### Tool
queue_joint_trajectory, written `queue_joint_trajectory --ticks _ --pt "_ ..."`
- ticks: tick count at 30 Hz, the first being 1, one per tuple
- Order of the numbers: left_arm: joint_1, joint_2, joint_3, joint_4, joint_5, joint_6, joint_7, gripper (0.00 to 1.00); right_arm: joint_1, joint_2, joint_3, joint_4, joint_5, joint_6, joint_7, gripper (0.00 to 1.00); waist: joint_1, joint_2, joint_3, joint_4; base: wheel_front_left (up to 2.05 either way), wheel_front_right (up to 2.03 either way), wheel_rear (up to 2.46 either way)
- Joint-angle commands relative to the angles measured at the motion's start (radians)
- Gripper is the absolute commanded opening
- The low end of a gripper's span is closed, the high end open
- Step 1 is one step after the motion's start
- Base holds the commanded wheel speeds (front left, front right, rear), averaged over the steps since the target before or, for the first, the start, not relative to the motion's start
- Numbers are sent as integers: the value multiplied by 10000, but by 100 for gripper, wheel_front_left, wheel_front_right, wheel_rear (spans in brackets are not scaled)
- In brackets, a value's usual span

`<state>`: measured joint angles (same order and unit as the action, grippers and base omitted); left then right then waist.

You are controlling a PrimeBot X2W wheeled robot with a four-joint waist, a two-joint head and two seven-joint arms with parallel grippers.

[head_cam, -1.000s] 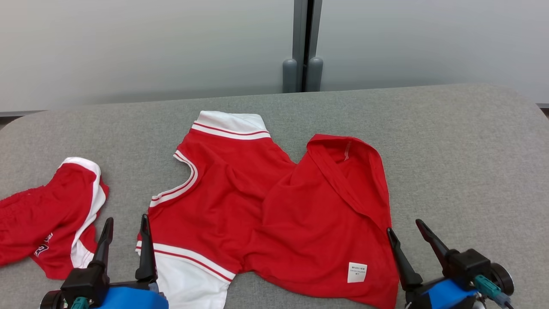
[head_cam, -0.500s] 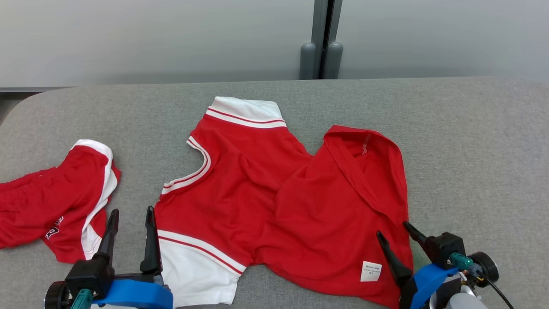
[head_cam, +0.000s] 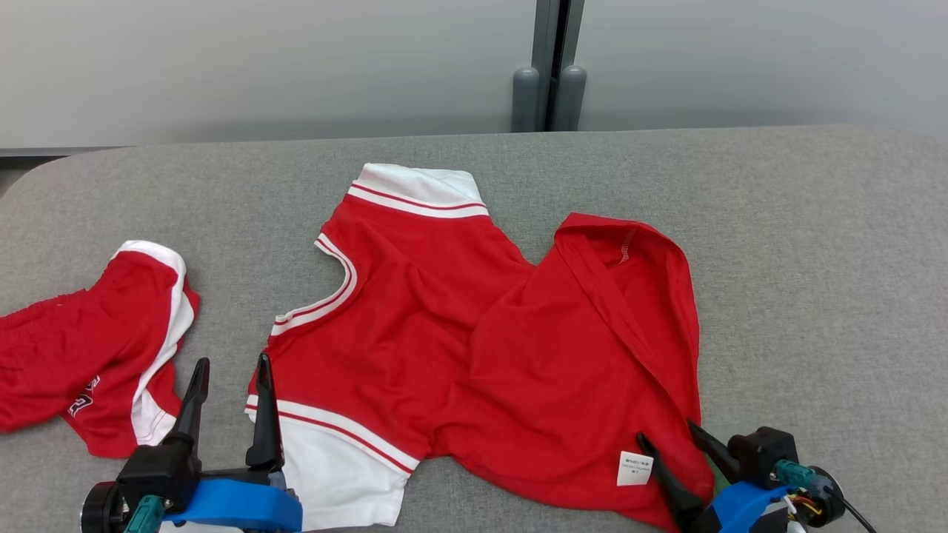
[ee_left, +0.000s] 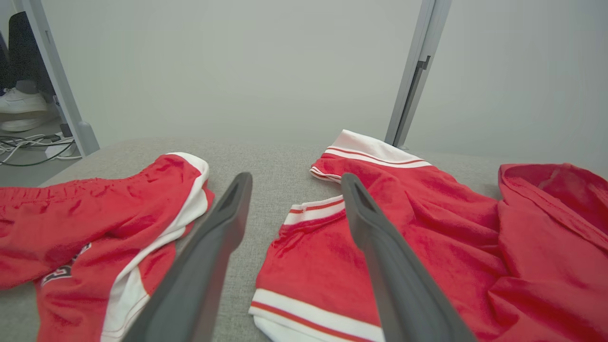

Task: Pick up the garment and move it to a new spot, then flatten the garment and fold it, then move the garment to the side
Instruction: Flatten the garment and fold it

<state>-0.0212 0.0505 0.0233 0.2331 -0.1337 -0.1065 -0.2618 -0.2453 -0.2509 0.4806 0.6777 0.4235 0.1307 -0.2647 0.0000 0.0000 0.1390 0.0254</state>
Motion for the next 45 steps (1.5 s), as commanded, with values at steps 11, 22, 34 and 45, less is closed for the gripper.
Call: queue_joint_trajectory --ticks 11,22,34,45 --pt "-54 -2 16 0 -25 41 -45 100 241 -303 241 -53 457 0 16 100 0 0 -28 -190 0 0 0" --pt "-236 -1 -56 79 25 10 -47 100 -995 55 910 1125 751 3 16 22 0 0 59 -128 0 0 0" --pt "-21 -2 57 74 -48 36 -45 100 -1934 -83 19 301 362 1 5 0 0 0 -106 -120 0 0 0" --pt "26 -2 22 93 -94 -5 -45 100 -1755 20 -34 -1220 -282 1 5 0 0 0 -420 -115 0 0 0"
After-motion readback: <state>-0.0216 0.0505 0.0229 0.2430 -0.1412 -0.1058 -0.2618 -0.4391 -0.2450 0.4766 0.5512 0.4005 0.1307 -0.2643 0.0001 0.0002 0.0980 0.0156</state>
